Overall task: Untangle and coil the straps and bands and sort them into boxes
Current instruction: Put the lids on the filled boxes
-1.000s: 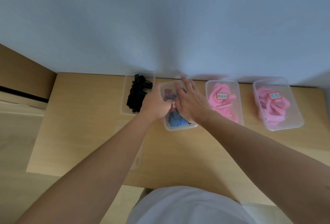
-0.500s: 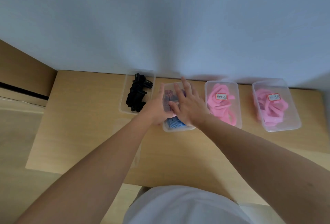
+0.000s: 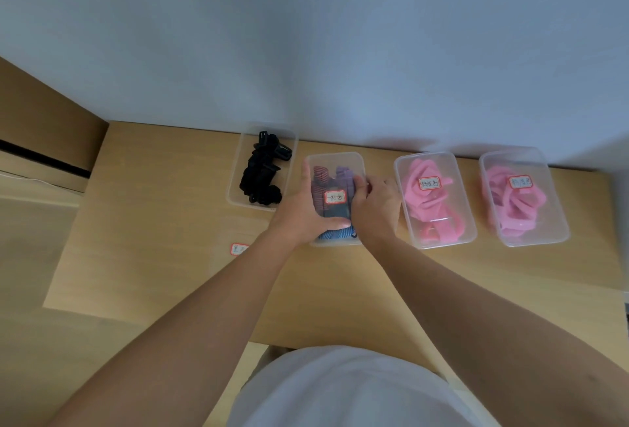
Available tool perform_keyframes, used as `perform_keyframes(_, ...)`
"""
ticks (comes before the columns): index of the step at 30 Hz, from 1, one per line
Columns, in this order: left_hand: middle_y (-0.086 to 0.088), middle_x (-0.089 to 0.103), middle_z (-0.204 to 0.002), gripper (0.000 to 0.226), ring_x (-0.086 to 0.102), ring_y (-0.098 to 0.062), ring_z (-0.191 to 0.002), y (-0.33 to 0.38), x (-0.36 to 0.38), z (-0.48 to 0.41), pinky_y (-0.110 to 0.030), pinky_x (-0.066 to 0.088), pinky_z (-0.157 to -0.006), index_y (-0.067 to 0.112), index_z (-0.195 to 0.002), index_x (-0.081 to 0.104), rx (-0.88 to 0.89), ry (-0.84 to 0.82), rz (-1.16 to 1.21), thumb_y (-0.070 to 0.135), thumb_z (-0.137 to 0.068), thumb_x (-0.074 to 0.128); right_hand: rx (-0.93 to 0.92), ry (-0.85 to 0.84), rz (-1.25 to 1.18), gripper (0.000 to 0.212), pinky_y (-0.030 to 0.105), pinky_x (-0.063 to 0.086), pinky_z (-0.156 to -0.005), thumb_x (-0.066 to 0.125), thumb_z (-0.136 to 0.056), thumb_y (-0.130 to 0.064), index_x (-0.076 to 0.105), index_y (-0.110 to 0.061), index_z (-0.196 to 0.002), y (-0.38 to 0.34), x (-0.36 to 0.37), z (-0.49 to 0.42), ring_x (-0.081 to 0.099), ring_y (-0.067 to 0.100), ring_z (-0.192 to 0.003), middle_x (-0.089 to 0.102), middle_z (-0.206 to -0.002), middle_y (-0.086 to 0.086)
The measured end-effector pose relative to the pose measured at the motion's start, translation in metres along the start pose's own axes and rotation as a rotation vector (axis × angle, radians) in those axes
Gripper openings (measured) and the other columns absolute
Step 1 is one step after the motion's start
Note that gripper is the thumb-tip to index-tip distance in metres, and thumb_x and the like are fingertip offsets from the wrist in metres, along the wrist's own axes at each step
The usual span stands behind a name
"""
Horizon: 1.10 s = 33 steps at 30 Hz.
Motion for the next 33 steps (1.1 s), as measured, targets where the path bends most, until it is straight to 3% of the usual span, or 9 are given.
perform_keyframes(6, 0.009, 0.036, -0.162, 0.167, 0.047, -0.023, -0.139, -0.004, 0.006, -0.003, -0.042, 0.043, -0.111, 0.04, -0.151, -0.033, -0.022, -0.011, -0.026, 0.063, -0.046, 0.095, 0.012, 0.01, -0.09, 0.03, 0.032, 0.047, -0.078, 0.058, -0.099, -0.024, 0.066, -0.012, -0.125, -0.002, -0.006, -0.004, 0.066, 0.027, -0.096, 0.071, -0.102, 0.01)
perform_keyframes(10, 0.01, 0.035, -0.162, 0.167, 0.048, -0.023, -0.139, -0.003, 0.007, -0.003, -0.041, 0.044, -0.111, 0.039, -0.15, -0.036, -0.002, -0.013, -0.03, 0.062, -0.047, 0.095, -0.197, -0.079, 0.013, 0.046, 0.037, 0.047, -0.08, 0.051, -0.102, -0.019, 0.049, -0.016, -0.148, -0.016, 0.002, 0.002, 0.059, 0.029, -0.098, 0.06, -0.111, 0.015)
perform_keyframes(15, 0.013, 0.04, -0.159, 0.165, 0.05, -0.02, -0.137, -0.005, 0.009, -0.003, -0.037, 0.044, -0.109, 0.039, -0.148, -0.038, 0.007, -0.015, -0.024, 0.057, -0.053, 0.095, -0.326, -0.078, 0.085, 0.049, 0.038, 0.046, -0.073, 0.044, -0.104, -0.022, 0.041, -0.019, -0.153, -0.012, 0.008, 0.002, 0.059, 0.031, -0.092, 0.06, -0.107, 0.013)
perform_keyframes(19, 0.009, 0.047, -0.154, 0.163, 0.052, -0.019, -0.133, -0.004, 0.011, -0.004, -0.04, 0.045, -0.109, 0.039, -0.147, -0.039, 0.027, -0.022, -0.015, 0.054, -0.056, 0.095, -0.397, -0.185, 0.119, 0.053, 0.035, 0.039, -0.098, 0.037, -0.107, -0.025, 0.028, -0.016, -0.158, -0.011, 0.009, 0.008, 0.052, 0.029, -0.117, 0.055, -0.135, 0.013)
perform_keyframes(23, 0.002, 0.055, -0.145, 0.16, 0.058, -0.019, -0.122, -0.005, 0.011, -0.005, -0.043, 0.049, -0.104, 0.04, -0.144, -0.042, 0.063, 0.01, -0.042, 0.066, -0.057, 0.089, -0.557, -0.202, 0.293, 0.059, 0.033, 0.017, -0.12, 0.024, -0.106, -0.033, 0.025, -0.002, -0.157, -0.019, 0.011, 0.029, 0.027, 0.03, -0.147, 0.023, -0.164, 0.016)
perform_keyframes(26, -0.008, 0.039, -0.152, 0.141, 0.053, -0.025, -0.128, -0.008, 0.018, 0.003, -0.043, 0.048, -0.103, 0.033, -0.151, -0.035, 0.048, 0.05, -0.085, 0.063, -0.074, 0.08, -0.641, -0.12, 0.433, 0.062, 0.047, 0.015, -0.124, 0.026, -0.103, -0.031, 0.029, 0.007, -0.151, -0.025, 0.006, 0.039, 0.005, 0.03, -0.15, 0.024, -0.161, 0.025)
perform_keyframes(29, -0.01, -0.001, -0.169, 0.113, 0.02, -0.029, -0.153, -0.009, 0.028, 0.016, -0.04, 0.031, -0.117, 0.017, -0.157, -0.024, 0.117, 0.136, -0.145, 0.055, -0.094, 0.061, -0.696, -0.111, 0.518, 0.061, 0.051, 0.019, -0.121, 0.031, -0.103, -0.03, 0.025, 0.008, -0.151, -0.031, 0.006, 0.041, 0.007, 0.034, -0.149, 0.029, -0.158, 0.029)
perform_keyframes(31, -0.01, -0.013, -0.17, 0.099, 0.005, -0.03, -0.156, -0.01, 0.03, 0.02, -0.039, 0.022, -0.122, 0.012, -0.158, -0.019, 0.151, 0.192, -0.162, 0.051, -0.1, 0.05, -0.644, -0.164, 0.608, 0.065, 0.05, 0.015, -0.125, 0.023, -0.105, -0.038, 0.016, 0.003, -0.155, -0.022, 0.013, 0.036, 0.002, 0.035, -0.153, 0.016, -0.164, 0.023)
perform_keyframes(33, -0.008, -0.011, -0.17, 0.088, 0.009, -0.031, -0.155, -0.011, 0.03, 0.019, -0.041, 0.026, -0.12, 0.013, -0.159, -0.017, 0.141, 0.206, -0.173, 0.047, -0.104, 0.042, -0.595, -0.202, 0.685, 0.068, 0.052, 0.013, -0.125, 0.012, -0.104, -0.046, 0.008, -0.006, -0.159, -0.011, 0.017, 0.033, -0.001, 0.036, -0.155, 0.002, -0.168, 0.014)
Point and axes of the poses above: each hand's wrist, its own z-axis away from the middle knuckle, its own x-axis out of the palm, y = z × x, the point moved 9 cm from there along -z, towards the middle knuckle
